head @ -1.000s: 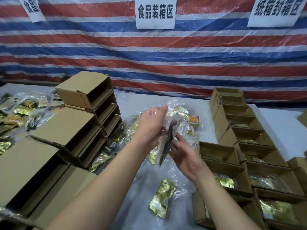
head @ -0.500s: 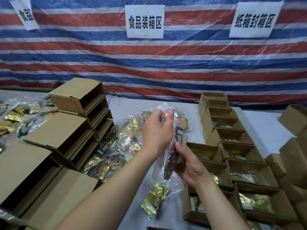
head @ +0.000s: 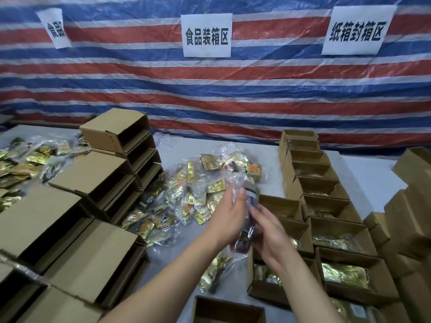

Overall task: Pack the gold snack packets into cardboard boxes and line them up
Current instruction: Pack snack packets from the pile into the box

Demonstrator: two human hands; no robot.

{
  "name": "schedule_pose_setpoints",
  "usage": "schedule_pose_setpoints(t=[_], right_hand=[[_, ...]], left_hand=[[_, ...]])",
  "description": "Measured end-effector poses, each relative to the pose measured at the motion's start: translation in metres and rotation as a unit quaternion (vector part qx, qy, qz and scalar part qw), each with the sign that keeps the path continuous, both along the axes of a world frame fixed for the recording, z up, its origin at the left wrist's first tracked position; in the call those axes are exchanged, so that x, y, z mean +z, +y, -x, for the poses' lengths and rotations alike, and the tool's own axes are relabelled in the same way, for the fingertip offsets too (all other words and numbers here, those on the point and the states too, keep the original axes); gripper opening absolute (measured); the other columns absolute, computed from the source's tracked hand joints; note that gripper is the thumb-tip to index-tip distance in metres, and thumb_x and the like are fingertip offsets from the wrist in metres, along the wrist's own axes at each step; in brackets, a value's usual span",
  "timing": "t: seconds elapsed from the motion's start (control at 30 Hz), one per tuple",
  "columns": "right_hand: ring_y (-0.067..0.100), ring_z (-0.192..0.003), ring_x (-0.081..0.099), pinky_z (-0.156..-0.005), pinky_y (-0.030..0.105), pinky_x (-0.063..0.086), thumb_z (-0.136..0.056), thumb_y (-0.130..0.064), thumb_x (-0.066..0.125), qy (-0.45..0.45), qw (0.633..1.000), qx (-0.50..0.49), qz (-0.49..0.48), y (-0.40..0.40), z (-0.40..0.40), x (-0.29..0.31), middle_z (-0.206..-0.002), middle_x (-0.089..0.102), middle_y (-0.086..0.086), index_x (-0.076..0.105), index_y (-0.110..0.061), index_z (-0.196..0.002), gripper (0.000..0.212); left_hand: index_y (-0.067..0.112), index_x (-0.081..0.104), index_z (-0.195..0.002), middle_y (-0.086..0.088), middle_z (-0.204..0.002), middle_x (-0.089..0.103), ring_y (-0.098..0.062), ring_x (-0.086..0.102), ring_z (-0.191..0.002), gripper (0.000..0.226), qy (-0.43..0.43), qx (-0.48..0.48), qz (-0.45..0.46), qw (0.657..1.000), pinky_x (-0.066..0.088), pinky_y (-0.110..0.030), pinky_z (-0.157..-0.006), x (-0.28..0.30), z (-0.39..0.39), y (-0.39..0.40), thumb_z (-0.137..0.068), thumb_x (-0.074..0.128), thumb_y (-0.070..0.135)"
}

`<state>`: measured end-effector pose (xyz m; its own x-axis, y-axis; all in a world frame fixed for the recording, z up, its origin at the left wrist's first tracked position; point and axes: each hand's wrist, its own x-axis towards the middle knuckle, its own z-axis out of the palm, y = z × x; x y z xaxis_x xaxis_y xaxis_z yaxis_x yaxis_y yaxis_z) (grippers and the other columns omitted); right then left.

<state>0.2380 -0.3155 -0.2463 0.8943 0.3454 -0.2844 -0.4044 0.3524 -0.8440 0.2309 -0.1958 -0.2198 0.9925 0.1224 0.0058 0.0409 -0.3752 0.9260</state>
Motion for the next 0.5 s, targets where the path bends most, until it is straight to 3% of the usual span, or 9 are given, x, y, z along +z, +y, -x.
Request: schedule_pose_setpoints(t=[0.07, 0.13, 0.2, 0.23, 0.3, 0.33, 0.37, 0.43, 0.5], right_hand=[[0.016, -0.084, 0.070, -0.066, 0.026, 0.054, -0.085, -0.041, 0.060, -0.015, 0.998, 0.044, 0.040, -0.003, 0.005, -0.004, -0.098, 0.074, 0.006, 0.074, -0.020, -0.108, 0.034], [0.020, -0.101, 0.070, -0.078, 0.033, 0.055, -0.087, -0.055, 0.058, -0.028, 0.995, 0.089, 0.042, -0.006, 0.009, -0.007, -0.110, 0.073, 0.006, 0.071, -0.029, -0.116, 0.042], [0.023, -0.112, 0.067, -0.080, 0.034, 0.055, -0.077, -0.065, 0.069, -0.011, 0.995, 0.093, 0.030, -0.006, 0.015, -0.008, -0.120, 0.071, 0.007, 0.064, -0.028, -0.127, 0.062], [0.021, -0.111, 0.068, -0.079, 0.032, 0.055, -0.070, -0.063, 0.078, 0.008, 0.996, 0.084, 0.020, -0.005, 0.019, -0.010, -0.119, 0.071, 0.006, 0.064, -0.025, -0.126, 0.070], [0.018, -0.106, 0.070, -0.078, 0.030, 0.057, -0.065, -0.051, 0.080, 0.031, 0.998, 0.062, -0.005, -0.007, 0.028, -0.016, -0.115, 0.073, 0.005, 0.064, -0.022, -0.121, 0.065], [0.020, -0.103, 0.071, -0.077, 0.031, 0.058, -0.068, -0.044, 0.079, 0.031, 0.998, 0.055, -0.012, -0.010, 0.034, -0.018, -0.113, 0.073, 0.007, 0.065, -0.020, -0.119, 0.057], [0.023, -0.098, 0.072, -0.074, 0.033, 0.059, -0.070, -0.037, 0.080, 0.027, 0.998, 0.048, -0.011, -0.014, 0.040, -0.020, -0.110, 0.074, 0.009, 0.067, -0.018, -0.116, 0.051], [0.028, -0.085, 0.073, -0.066, 0.036, 0.059, -0.064, -0.032, 0.086, 0.023, 0.999, 0.033, 0.012, -0.023, 0.050, -0.026, -0.100, 0.073, 0.015, 0.071, -0.012, -0.111, 0.054], [0.029, -0.081, 0.071, -0.064, 0.038, 0.059, -0.056, -0.033, 0.088, 0.018, 0.998, 0.016, 0.058, -0.031, 0.059, -0.031, -0.098, 0.073, 0.016, 0.067, -0.008, -0.116, 0.068]], left_hand=[[0.022, 0.034, -0.146, -0.001, -0.144, 0.048, -0.020, 0.043, -0.135, 0.055, 0.022, -0.002, 0.010, 1.000, 0.034, -0.035, -0.111, -0.003, 0.009, -0.006, -0.101, 0.024, 0.052], [0.023, 0.025, -0.152, -0.001, -0.153, 0.038, -0.018, 0.035, -0.141, 0.057, 0.033, -0.012, 0.047, 0.998, 0.028, -0.041, -0.117, -0.002, 0.016, -0.009, -0.102, 0.025, 0.051], [0.021, 0.025, -0.152, -0.001, -0.155, 0.034, -0.015, 0.030, -0.144, 0.056, 0.061, -0.039, 0.086, 0.994, 0.024, -0.040, -0.119, 0.003, 0.023, -0.013, -0.103, 0.024, 0.049], [0.020, 0.034, -0.148, -0.001, -0.151, 0.041, -0.011, 0.035, -0.141, 0.052, 0.080, -0.060, 0.117, 0.988, 0.029, -0.034, -0.117, 0.005, 0.027, -0.014, -0.105, 0.022, 0.046], [0.023, 0.058, -0.122, 0.010, -0.121, 0.066, 0.007, 0.057, -0.113, 0.045, 0.131, -0.118, 0.164, 0.971, 0.044, -0.011, -0.095, 0.006, 0.034, -0.014, -0.107, 0.019, 0.040], [0.023, 0.062, -0.109, 0.011, -0.106, 0.071, 0.010, 0.062, -0.098, 0.046, 0.149, -0.140, 0.172, 0.964, 0.046, -0.008, -0.083, 0.005, 0.036, -0.013, -0.107, 0.019, 0.038], [0.023, 0.063, -0.107, 0.009, -0.105, 0.072, 0.009, 0.063, -0.093, 0.045, 0.164, -0.159, 0.169, 0.959, 0.047, -0.010, -0.081, 0.005, 0.039, -0.011, -0.107, 0.020, 0.037], [0.030, 0.055, -0.128, 0.009, -0.133, 0.057, 0.005, 0.051, -0.116, 0.038, 0.139, -0.167, 0.128, 0.968, 0.037, -0.018, -0.100, -0.004, 0.046, -0.003, -0.106, 0.026, 0.041], [0.038, 0.040, -0.144, 0.019, -0.147, 0.035, -0.001, 0.033, -0.133, 0.044, 0.119, -0.140, 0.101, 0.978, 0.023, -0.026, -0.109, -0.024, 0.052, 0.014, -0.102, 0.033, 0.049]])
